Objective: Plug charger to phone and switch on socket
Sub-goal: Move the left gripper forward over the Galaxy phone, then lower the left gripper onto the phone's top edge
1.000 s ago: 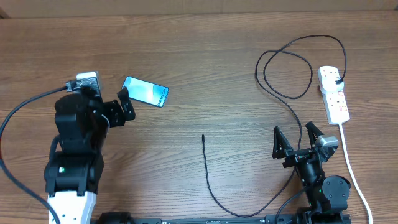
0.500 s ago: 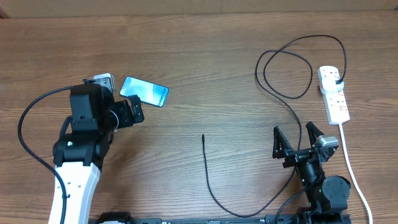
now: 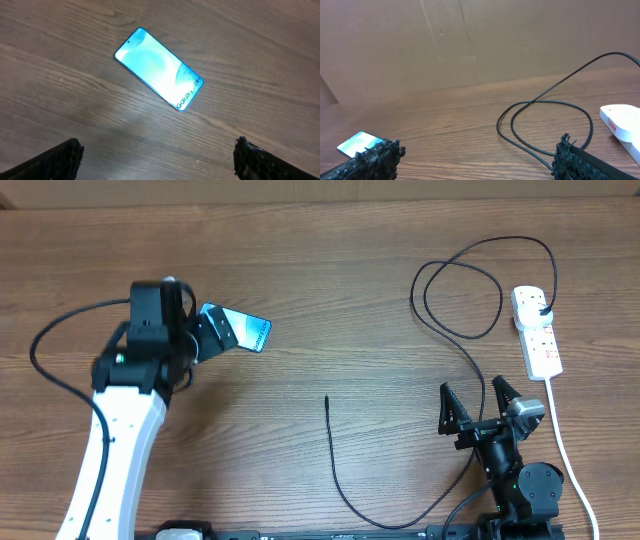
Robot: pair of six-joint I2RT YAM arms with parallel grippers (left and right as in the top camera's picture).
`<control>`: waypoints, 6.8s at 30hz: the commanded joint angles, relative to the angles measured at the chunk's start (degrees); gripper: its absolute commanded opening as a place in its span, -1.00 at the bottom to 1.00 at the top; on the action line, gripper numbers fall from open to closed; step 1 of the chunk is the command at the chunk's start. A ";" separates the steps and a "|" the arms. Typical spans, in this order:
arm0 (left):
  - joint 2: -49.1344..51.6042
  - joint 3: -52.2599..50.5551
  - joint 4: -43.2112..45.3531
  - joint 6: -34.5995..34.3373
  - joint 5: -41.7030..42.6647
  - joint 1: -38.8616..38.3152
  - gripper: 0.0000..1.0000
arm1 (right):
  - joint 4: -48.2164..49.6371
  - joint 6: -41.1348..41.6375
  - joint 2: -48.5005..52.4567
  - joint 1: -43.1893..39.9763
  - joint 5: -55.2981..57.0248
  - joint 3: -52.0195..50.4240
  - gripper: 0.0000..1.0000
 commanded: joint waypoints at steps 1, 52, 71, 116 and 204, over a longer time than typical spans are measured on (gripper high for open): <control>3.32 5.97 -3.39 -8.39 -2.16 -0.72 1.00 | 0.15 -0.39 -0.55 0.28 0.74 -0.57 1.00; 32.50 34.80 -24.87 -42.45 1.42 -3.56 1.00 | 0.15 -0.39 -0.57 0.28 0.74 -0.57 1.00; 43.76 44.33 -27.28 -42.27 2.38 -2.21 0.99 | 0.15 -0.39 -0.57 0.28 0.74 -0.57 1.00; 53.27 43.04 -25.00 -43.93 0.00 -1.31 1.00 | 0.15 -0.39 -0.57 0.28 0.74 -0.57 1.00; 57.51 38.34 -15.04 -39.08 0.63 -1.09 0.99 | 0.15 -0.39 -0.57 0.28 0.74 -0.57 1.00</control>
